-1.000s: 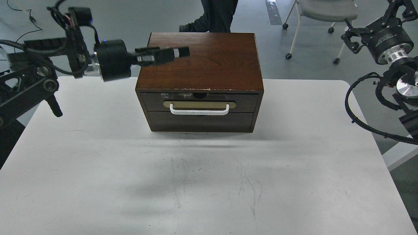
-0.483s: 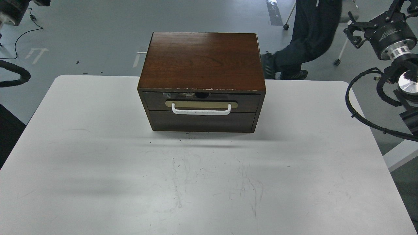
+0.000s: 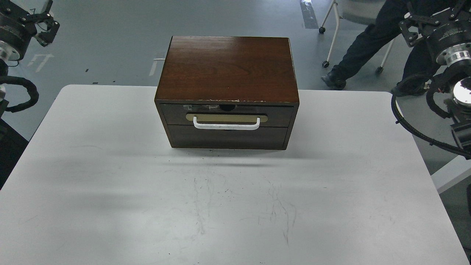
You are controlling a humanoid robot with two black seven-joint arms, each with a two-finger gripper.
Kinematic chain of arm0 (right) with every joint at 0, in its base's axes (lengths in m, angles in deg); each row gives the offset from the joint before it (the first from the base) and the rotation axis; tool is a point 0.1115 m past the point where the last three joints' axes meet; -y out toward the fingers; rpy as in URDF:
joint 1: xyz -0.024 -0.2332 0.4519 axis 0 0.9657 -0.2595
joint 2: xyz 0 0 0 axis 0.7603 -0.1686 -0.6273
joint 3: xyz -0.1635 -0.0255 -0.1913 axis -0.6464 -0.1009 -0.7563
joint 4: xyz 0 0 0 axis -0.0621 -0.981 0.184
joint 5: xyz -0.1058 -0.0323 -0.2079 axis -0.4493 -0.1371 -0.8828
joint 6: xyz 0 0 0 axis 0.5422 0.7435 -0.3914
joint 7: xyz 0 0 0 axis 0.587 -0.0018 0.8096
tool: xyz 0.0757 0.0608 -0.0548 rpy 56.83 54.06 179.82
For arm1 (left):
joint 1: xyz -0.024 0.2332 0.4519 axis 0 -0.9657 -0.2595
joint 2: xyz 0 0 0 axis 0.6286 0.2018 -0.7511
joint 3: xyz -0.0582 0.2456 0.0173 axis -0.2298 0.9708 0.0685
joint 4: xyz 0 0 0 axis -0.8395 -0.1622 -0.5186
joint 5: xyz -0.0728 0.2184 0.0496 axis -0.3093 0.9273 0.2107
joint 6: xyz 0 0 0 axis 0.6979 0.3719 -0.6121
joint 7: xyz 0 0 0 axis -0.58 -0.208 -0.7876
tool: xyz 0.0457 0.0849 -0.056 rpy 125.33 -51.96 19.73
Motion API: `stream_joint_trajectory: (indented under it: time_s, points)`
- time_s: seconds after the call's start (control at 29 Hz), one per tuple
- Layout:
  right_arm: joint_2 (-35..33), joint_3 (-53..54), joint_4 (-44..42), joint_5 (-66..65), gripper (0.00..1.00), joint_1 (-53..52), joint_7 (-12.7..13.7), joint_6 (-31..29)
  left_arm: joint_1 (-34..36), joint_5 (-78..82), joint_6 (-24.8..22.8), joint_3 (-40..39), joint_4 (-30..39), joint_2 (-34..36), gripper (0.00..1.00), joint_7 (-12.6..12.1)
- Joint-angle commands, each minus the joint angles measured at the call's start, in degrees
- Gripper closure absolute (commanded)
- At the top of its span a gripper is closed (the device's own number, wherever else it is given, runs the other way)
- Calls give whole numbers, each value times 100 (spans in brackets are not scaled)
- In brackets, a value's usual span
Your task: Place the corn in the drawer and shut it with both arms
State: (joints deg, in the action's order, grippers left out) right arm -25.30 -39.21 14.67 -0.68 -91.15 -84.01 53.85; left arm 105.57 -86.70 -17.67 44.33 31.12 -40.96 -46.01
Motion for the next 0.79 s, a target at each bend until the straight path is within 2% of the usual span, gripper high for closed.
stream_joint_trajectory:
  time_s: [0.0, 0.31, 0.45, 0.76]
  points:
    - [64, -44, -6, 9, 0, 19, -56, -10, -152, -150, 1, -4, -9, 6, 7, 6]
    - [-102, -316, -15, -79, 0, 151, -56, -229, -494, -159, 1, 5, -18, -73, 5, 32]
    - [-103, -606, -6, -79, 0, 151, -56, -379, -661, -159, 1, 14, -18, -328, 3, 24]
    - [-67, -1029, -6, -79, 0, 239, -56, -384, -960, -159, 1, 14, -18, -557, 3, 59]
